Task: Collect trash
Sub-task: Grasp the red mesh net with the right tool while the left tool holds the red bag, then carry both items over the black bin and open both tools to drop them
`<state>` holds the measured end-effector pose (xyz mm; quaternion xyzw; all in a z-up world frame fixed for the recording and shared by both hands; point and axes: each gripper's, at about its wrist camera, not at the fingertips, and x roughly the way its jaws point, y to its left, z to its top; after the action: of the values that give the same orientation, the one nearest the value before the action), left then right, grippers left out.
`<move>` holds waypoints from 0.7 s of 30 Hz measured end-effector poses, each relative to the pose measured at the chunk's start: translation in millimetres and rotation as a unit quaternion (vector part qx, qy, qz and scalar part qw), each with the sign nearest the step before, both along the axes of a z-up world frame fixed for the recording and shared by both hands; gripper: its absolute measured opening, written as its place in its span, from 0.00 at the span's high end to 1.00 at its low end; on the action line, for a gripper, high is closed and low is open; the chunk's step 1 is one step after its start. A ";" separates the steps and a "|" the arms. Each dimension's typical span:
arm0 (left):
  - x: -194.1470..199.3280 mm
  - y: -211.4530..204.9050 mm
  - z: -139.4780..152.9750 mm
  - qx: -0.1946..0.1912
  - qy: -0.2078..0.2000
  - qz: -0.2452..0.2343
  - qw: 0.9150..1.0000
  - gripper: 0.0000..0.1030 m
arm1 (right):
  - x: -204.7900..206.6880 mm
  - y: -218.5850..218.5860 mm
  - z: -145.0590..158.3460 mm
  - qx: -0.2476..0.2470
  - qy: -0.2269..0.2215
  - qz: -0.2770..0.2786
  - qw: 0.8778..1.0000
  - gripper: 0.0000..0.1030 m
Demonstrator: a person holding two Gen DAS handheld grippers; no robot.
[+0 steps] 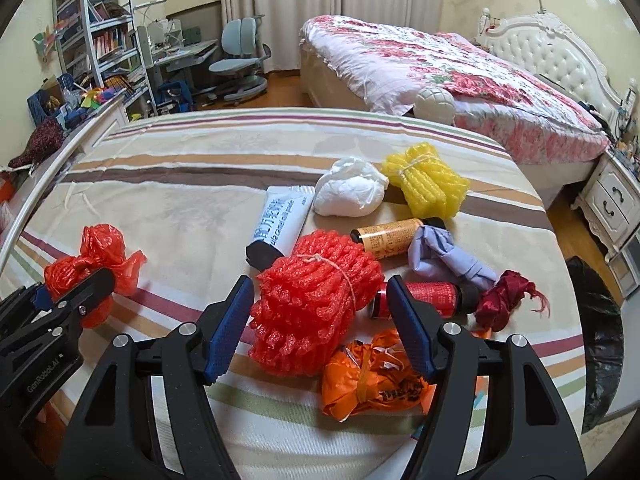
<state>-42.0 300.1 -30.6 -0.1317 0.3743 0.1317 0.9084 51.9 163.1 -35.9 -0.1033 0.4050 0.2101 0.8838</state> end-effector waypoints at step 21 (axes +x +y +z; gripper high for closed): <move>-7.3 -42.4 24.1 0.002 -0.036 -0.036 0.999 0.54 | -15.8 -71.4 49.3 0.058 -0.056 -0.036 0.996 0.67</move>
<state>-49.3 257.7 -6.5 -0.1212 0.3453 0.0952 0.9258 36.1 91.7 13.4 -0.0482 0.3458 0.1950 0.9165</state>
